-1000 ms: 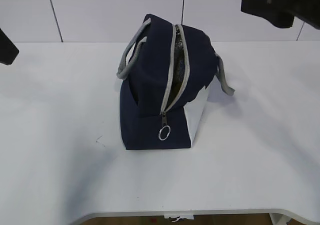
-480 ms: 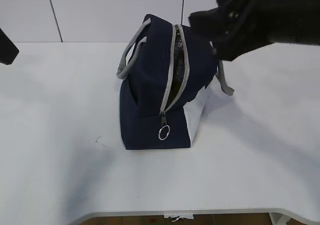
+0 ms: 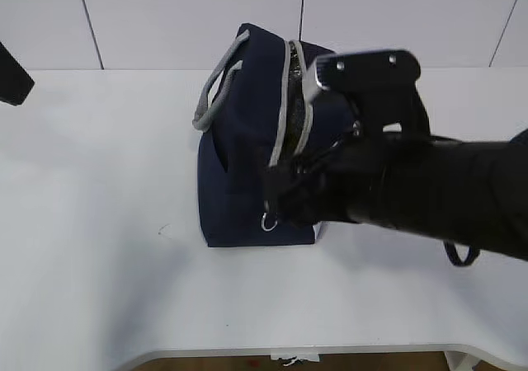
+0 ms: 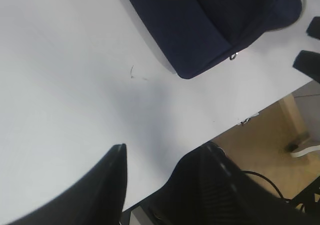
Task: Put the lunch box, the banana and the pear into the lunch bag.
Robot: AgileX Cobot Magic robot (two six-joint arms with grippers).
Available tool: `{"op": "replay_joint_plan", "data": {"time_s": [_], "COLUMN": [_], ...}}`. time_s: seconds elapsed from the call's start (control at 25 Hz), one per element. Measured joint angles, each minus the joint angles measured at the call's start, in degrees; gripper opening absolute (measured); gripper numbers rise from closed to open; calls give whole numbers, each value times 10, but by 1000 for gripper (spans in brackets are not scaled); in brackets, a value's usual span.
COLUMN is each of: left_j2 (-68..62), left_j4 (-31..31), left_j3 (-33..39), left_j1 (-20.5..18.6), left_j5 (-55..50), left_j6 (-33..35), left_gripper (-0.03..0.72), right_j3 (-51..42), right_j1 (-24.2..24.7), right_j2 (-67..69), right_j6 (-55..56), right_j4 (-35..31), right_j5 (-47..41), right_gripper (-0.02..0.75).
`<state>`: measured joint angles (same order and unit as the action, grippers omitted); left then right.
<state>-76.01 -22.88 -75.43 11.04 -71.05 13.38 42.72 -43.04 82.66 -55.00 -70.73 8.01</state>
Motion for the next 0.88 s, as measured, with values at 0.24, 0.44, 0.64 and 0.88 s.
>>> {"op": "replay_joint_plan", "data": {"time_s": [0.24, 0.44, 0.64, 0.88], "left_j2": [0, 0, 0, 0], "left_j4": [-11, -12, -13, -13], "left_j3": [0, 0, 0, 0], "left_j1": [0, 0, 1, 1], "left_j5": [0, 0, 0, 0], "left_j6": [0, 0, 0, 0], "left_gripper": [360, 360, 360, 352], "right_j3": [-7, -9, -9, -9], "right_j1": [-6, -13, -13, -13], "right_j2": [33, 86, 116, 123], "right_j6": [0, 0, 10, 34], "right_j4": [13, 67, 51, 40], "right_j5": [-5, -8, 40, 62], "right_gripper": [455, 455, 455, 455]}}
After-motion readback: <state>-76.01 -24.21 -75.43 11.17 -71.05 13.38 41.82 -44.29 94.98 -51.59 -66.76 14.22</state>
